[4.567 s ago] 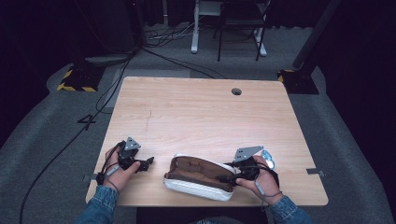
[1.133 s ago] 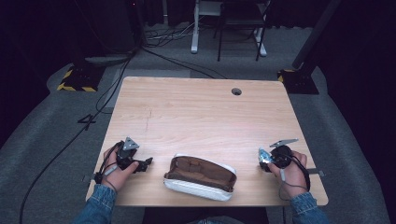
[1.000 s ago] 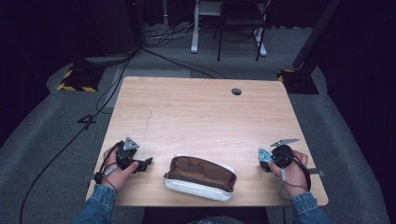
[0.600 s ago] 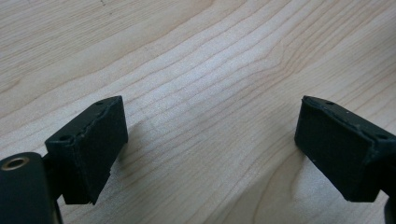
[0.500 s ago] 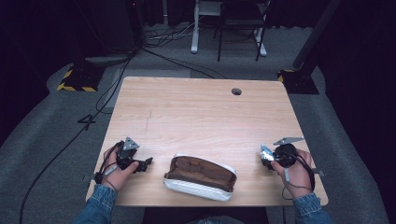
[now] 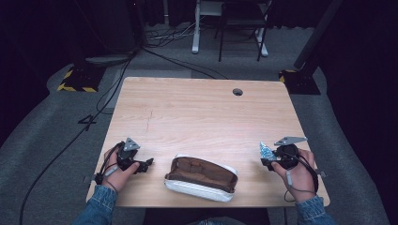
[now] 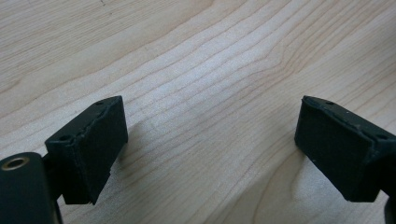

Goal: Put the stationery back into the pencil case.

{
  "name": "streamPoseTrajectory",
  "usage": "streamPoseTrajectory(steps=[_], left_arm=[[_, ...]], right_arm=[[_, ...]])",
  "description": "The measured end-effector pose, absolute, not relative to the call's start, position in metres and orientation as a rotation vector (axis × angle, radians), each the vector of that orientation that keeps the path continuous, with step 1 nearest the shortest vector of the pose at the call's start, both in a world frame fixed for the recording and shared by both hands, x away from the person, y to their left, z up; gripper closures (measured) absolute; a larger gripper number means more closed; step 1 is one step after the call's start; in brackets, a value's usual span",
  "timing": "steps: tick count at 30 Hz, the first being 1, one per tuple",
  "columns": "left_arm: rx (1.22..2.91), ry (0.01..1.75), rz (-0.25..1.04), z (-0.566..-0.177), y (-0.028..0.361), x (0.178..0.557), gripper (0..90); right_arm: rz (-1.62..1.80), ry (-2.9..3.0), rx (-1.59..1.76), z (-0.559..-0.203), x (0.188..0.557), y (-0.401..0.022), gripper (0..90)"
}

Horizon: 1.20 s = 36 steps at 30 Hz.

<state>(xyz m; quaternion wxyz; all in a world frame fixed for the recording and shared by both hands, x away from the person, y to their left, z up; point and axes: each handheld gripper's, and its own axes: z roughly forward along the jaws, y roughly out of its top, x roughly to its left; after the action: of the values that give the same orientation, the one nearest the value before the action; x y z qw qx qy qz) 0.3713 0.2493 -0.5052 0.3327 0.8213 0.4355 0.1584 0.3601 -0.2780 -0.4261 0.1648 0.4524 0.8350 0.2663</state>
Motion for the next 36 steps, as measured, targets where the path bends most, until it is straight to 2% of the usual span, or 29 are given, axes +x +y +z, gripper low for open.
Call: streamPoseTrajectory(steps=[19, 36], left_arm=[[2.149, 1.136, 0.419, -0.505, 0.249, 0.371, 9.6], [2.149, 1.139, 0.420, -0.505, 0.248, 0.372, 9.2]], right_arm=[[0.897, 2.453, 1.086, -0.386, 0.332, -0.244, 40.0], [0.994, 2.550, 0.913, -0.367, 0.315, -0.212, 40.0]])
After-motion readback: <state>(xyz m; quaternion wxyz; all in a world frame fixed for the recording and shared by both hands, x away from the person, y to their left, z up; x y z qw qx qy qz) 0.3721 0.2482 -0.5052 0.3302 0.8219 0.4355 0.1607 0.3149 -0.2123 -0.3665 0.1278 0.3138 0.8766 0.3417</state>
